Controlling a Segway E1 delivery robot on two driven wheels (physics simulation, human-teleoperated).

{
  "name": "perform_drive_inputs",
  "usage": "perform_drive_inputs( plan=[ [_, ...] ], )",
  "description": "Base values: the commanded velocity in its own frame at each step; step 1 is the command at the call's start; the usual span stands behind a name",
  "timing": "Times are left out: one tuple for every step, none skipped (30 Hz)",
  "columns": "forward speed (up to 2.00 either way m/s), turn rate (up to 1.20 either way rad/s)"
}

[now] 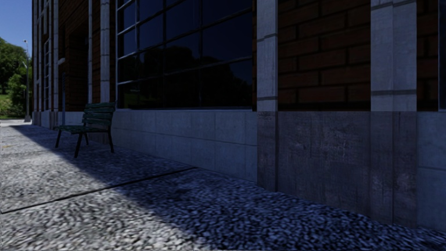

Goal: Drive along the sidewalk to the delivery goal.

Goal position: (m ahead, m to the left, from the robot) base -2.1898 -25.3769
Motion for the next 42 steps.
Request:
perform_drive_inputs(
  plan=[
    [0.94, -0.81],
    [0.96, -0.81],
    [0.96, -0.81],
    [0.97, -0.81],
    [0.97, -0.81],
    [0.97, -0.81],
    [0.97, -0.81],
    [0.98, -0.81],
    [0.98, -0.81],
    [0.99, -0.81],
    [1.00, -0.81],
    [1.01, -0.81],
    [1.01, -0.81],
    [1.01, -0.81],
    [1.01, -0.81],
    [1.01, -0.81],
    [1.02, -0.81],
    [1.02, -0.81],
    [1.02, -0.81],
    [1.02, -0.81],
    [1.02, -0.81],
    [1.02, -0.81],
    [1.02, -0.77],
    [1.02, -0.57],
    [0.89, -0.08],
    [0.89, -0.08],
    [0.60, 0.00],
    [0.14, 0.00],
    [0.00, 0.00],
    [0.00, 0.00],
    [0.00, 0.00],
    [0.00, 0.00],
    [0.00, 0.00],
    [0.00, 0.00],
    [0.00, 0.00],
    [0.00, 0.00],
    [0.00, 0.00],
    [0.00, 0.00],
    [0.00, 0.00],
    [0.00, 0.00],
    [-0.15, -0.16],
    [-0.37, -0.23]
  ],
)
